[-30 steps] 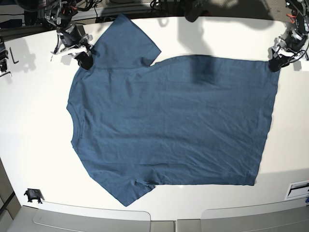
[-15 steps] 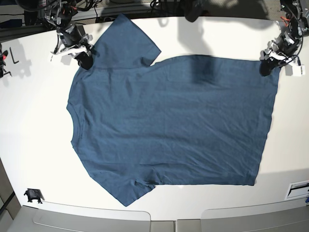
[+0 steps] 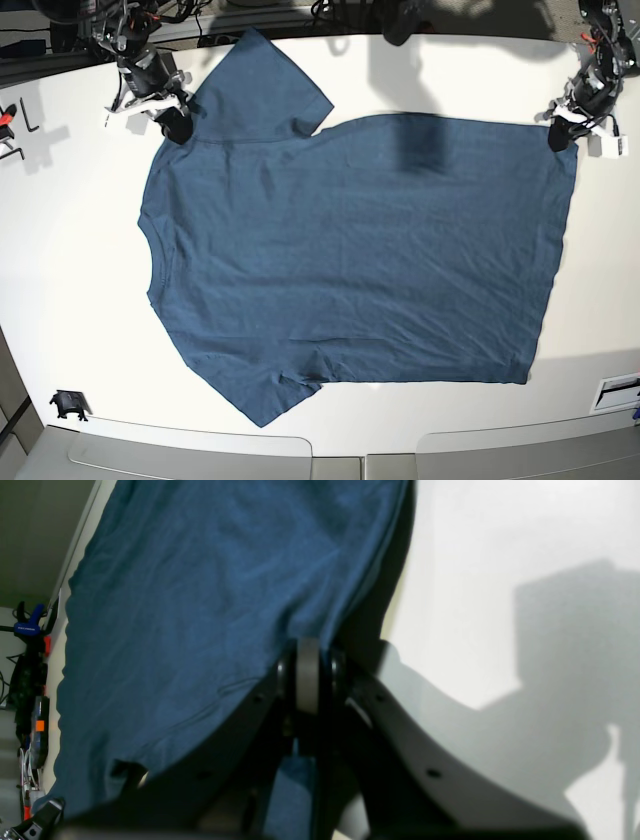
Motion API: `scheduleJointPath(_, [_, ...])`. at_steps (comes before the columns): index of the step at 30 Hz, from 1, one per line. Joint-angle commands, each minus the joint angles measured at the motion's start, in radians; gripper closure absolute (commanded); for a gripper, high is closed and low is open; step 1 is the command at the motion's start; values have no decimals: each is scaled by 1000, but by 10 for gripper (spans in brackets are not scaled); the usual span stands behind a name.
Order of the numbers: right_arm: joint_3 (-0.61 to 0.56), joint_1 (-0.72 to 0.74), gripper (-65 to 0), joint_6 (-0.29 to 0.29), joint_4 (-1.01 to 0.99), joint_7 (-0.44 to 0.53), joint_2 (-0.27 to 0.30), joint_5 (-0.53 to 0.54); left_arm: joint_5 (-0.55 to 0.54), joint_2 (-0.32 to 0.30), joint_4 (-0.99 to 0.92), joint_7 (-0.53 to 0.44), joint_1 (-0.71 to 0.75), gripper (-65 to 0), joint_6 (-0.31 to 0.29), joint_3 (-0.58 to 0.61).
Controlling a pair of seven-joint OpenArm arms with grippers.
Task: Fold the T-shirt properly
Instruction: 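Move the left gripper to the hem corner and grasp it, then lift the shirt edge with both grippers and pull toward the arms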
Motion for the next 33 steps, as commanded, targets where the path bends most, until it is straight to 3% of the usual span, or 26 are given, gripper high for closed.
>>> scheduleJointPath(1, [1, -12, 0, -22, -4, -27, 2, 3, -5, -17, 9, -7, 1, 0, -3, -5])
scheduleJointPath(13, [1, -12, 0, -22, -4, -36, 3, -18, -5, -20, 9, 2, 4, 0, -3, -5])
scheduleJointPath(16, [7, -15, 0, -18, 5, -97, 5, -19, -5, -31, 10, 8, 18, 0, -3, -5])
scheduleJointPath(20, [58, -29, 0, 32, 43, -174, 5, -15, -18, -38, 34, 12, 81, 0, -3, -19])
scheduleJointPath(28, [227, -142, 0, 72, 162, -212, 5, 109, -69, -33, 217, 16, 258, 0, -19, -106])
scheduleJointPath(33, [303, -217, 0, 117, 185, -329, 5, 265, -85, -30, 328, 61, 378, 0, -19, -113])
